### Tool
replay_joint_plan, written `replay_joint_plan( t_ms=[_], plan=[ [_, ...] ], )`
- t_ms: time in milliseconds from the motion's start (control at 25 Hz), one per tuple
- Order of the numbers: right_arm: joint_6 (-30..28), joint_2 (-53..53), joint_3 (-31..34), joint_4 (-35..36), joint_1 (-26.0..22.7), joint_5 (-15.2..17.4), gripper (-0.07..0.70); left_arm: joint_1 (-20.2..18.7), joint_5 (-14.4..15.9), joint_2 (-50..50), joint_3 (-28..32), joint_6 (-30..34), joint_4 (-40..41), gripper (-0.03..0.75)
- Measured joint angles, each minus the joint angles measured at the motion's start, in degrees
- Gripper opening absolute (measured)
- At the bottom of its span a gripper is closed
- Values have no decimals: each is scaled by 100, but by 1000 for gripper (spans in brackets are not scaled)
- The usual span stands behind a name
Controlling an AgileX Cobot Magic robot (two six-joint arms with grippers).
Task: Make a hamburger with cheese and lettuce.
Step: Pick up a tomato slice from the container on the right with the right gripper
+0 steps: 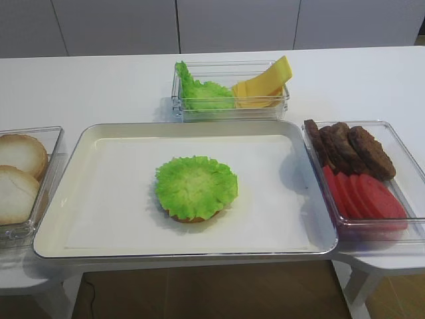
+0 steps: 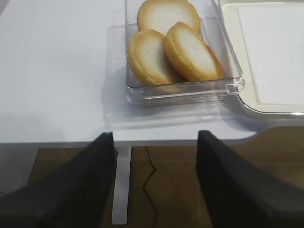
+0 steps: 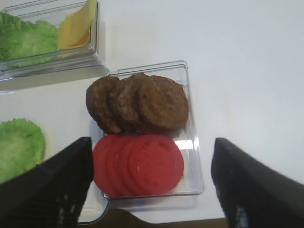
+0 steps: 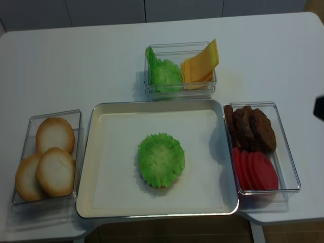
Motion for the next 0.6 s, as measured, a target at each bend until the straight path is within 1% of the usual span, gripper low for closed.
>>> replay_joint_plan(
  t_ms=[120,200,280,480,600],
  plan=[
    [47,609,-497,146,66,248,600,0,0,0,0,0,0,407],
    [320,934,-759,59,286,401,600,0,0,0,0,0,0,407],
    [675,1228,-913,-210,620,532,600,0,0,0,0,0,0,407],
    [1508,1818,-1006,-1155,1845,758,600,0,0,0,0,0,0,407],
    [1823,2206,-1018,-1442,2414,860,599,0,0,0,0,0,0,407]
  ],
)
